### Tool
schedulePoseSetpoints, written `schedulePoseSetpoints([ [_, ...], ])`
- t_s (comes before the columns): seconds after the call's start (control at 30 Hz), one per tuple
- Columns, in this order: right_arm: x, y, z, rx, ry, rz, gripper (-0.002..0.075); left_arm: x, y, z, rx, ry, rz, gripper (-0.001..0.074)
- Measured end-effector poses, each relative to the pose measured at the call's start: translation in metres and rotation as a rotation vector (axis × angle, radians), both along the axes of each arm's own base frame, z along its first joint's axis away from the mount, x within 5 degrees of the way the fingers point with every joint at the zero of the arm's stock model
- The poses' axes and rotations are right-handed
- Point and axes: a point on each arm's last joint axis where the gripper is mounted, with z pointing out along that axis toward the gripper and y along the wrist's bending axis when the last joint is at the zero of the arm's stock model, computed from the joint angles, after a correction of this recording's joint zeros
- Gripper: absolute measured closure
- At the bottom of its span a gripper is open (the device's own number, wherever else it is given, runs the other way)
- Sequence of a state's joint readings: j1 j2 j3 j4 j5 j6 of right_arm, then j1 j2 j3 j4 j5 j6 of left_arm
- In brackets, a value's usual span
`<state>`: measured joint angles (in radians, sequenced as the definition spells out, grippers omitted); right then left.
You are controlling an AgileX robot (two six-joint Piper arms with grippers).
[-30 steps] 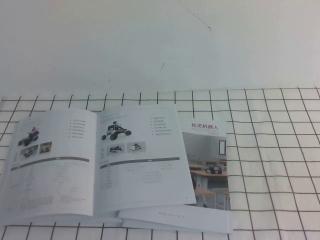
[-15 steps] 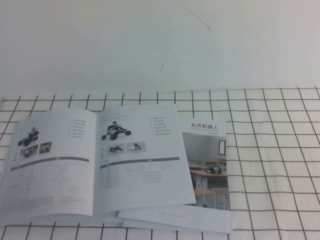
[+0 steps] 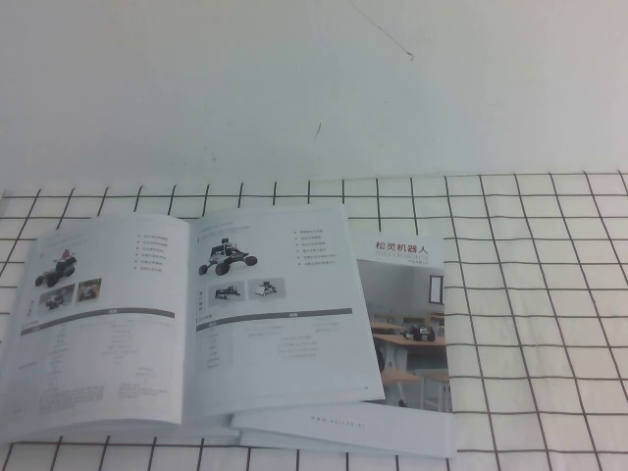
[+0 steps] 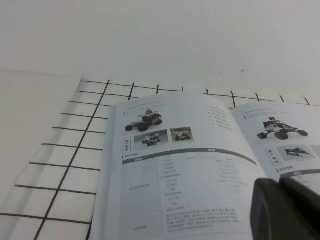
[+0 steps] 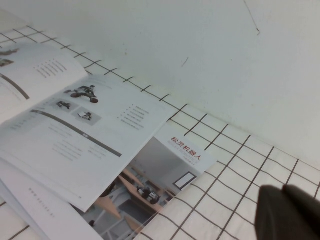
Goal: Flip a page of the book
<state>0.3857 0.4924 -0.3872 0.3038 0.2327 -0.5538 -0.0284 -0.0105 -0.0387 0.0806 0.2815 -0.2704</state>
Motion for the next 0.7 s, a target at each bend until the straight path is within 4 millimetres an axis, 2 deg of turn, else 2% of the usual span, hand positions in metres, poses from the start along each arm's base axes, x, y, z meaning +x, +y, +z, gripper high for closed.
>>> schedulePoseSetpoints([
  [0.13,0.0,0.0,0.0,-0.001,0.002,0.001,0.0728,0.001,0.0,-0.002,0.016,-0.001,-0.001,0.0738],
  [0.37,0.0,0.0,0.0,-0.002,0.004,0.001,0.0728,0.001,-0.002,-0.025,0.017,0.11,-0.023,0.0738],
  [0.7,0.0,0.0,0.0,-0.002,0.004,0.002,0.0728,0.0,-0.003,-0.025,0.02,0.12,-0.04,0.0738],
])
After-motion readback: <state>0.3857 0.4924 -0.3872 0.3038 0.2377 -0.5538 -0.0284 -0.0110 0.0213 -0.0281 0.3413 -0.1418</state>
